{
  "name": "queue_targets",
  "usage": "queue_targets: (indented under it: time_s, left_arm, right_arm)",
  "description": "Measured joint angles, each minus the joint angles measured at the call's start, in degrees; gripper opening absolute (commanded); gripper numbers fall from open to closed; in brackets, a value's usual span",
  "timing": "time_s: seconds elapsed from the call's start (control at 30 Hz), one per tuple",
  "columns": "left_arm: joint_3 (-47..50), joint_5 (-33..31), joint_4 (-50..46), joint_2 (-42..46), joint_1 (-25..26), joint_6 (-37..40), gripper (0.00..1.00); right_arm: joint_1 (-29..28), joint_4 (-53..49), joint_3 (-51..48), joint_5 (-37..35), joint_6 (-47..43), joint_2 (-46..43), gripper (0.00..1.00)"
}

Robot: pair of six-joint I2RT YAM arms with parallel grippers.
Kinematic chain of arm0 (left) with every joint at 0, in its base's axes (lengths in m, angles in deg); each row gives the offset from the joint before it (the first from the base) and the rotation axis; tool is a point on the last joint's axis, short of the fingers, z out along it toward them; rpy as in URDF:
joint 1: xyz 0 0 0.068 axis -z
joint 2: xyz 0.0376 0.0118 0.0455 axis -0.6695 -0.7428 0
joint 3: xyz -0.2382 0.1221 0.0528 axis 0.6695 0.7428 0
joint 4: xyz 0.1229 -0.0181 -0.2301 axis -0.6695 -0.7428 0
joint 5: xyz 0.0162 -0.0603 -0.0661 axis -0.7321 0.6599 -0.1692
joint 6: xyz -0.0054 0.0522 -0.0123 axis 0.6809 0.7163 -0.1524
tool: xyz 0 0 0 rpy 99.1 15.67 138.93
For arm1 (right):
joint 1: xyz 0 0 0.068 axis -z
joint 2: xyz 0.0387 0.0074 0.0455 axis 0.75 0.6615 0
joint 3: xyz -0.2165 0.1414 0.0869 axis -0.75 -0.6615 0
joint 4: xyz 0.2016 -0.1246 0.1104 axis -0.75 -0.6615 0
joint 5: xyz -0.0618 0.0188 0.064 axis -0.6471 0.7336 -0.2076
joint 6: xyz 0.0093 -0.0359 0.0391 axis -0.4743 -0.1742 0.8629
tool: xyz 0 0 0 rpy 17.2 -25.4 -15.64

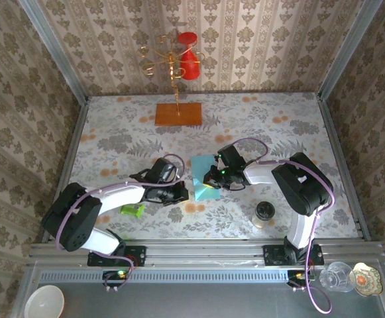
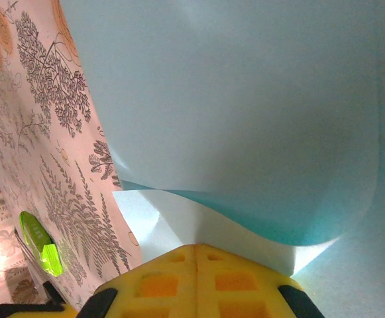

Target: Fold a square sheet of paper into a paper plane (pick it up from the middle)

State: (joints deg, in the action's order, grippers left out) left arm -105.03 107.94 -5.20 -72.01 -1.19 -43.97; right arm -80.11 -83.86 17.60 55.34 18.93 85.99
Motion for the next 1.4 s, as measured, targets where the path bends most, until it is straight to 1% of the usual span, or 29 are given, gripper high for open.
queue_targets:
  time_s: [0.17, 0.27, 0.4, 0.57, 0.73, 0.9, 1.1, 1.27, 1.4]
  left_arm:
    - [-6.1, 0.7, 3.7, -7.4, 0.1, -0.3, 0.00]
    - [-8.9, 0.5, 4.1, -11.4, 0.9, -0.5, 0.00]
    - [-9.5, -0.6, 3.0, -13.5, 1.5, -0.4, 0.00]
    - [-9.1, -1.3, 1.4, -14.1, 1.5, -0.6, 0.00]
    - [-8.5, -1.3, 2.1, -14.0, 1.5, -0.6, 0.00]
    - [-8.2, -1.4, 2.5, -13.9, 1.5, -0.7, 0.00]
    - [-8.2, -1.5, 2.5, -13.9, 1.5, -0.6, 0.00]
    - [-8.2, -1.5, 2.5, -13.9, 1.5, -0.7, 0.00]
    - [-8.2, -1.5, 2.5, -13.9, 1.5, -0.6, 0.00]
  right_arm:
    - [0.0, 0.1, 0.0, 0.4, 0.2, 0.1, 0.00]
    - [0.1, 0.2, 0.0, 0.5, 0.2, 0.2, 0.00]
    - [0.1, 0.2, 0.0, 0.5, 0.4, 0.2, 0.00]
    - [0.2, 0.2, 0.0, 0.7, 0.4, 0.2, 0.00]
    - [0.3, 0.1, 0.2, 0.9, 0.3, 0.2, 0.00]
    - [0.0, -3.0, 1.2, -0.1, -1.7, -0.7, 0.00]
    - [-2.3, -7.8, 1.7, -1.9, -4.8, -3.9, 0.00]
    - [-4.3, -8.4, 1.7, -2.0, -5.1, -3.9, 0.00]
    - [-4.7, -8.7, 2.1, -2.0, -5.3, -2.7, 0.00]
